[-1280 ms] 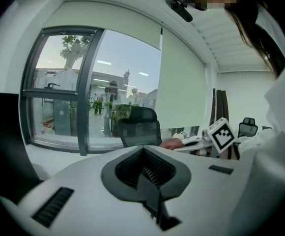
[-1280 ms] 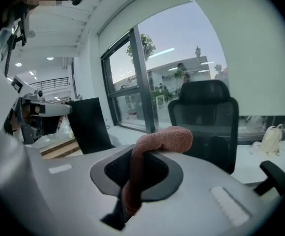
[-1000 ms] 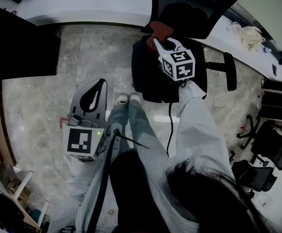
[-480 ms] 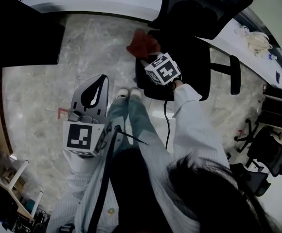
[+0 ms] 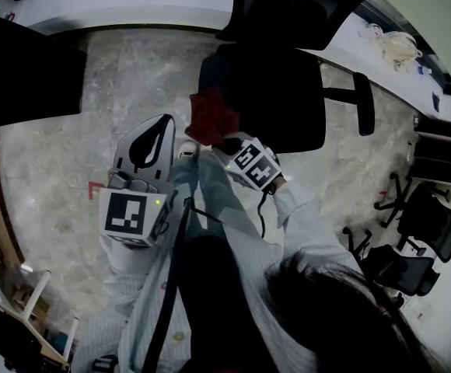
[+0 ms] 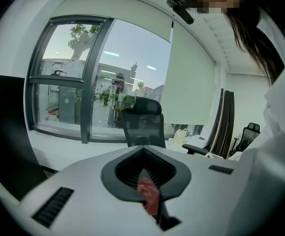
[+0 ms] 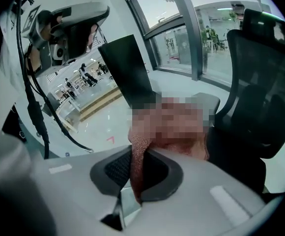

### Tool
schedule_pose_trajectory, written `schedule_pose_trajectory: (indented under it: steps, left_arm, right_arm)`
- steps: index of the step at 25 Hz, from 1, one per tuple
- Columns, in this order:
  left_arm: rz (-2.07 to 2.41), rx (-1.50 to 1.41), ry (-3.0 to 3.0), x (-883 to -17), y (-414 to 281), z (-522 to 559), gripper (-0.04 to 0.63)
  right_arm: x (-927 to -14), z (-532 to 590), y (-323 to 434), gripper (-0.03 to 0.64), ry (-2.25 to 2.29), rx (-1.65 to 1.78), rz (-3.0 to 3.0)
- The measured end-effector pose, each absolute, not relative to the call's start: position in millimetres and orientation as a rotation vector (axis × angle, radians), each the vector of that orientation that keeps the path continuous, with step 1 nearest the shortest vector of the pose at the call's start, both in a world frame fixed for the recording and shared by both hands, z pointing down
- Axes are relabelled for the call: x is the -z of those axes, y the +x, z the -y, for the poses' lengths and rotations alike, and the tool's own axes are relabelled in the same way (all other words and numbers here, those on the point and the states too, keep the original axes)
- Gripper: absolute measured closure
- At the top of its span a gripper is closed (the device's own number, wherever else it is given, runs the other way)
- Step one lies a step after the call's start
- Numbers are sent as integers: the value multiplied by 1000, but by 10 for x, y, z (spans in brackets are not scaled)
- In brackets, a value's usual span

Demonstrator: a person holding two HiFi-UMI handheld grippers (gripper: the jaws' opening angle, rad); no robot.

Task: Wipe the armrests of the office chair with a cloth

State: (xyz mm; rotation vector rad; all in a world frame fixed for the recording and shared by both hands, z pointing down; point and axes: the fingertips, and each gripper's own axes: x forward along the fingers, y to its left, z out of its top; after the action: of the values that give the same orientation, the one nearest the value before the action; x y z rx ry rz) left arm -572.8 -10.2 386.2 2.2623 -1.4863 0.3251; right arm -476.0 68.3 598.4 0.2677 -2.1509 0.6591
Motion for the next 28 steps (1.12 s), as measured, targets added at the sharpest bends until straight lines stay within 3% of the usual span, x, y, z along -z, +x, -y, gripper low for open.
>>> schedule_pose_trajectory:
  steps: [18,28]
  left_arm:
    - [1607,-362,2115,-4059,-6255,-120,591]
    - [1565,-334,2165,-3988,-6161,-40,592]
  right_arm:
    - [-6332,1609,-4801,592,765,-612,2048]
    - [-6188,562,-4933,594,464,-660,2068]
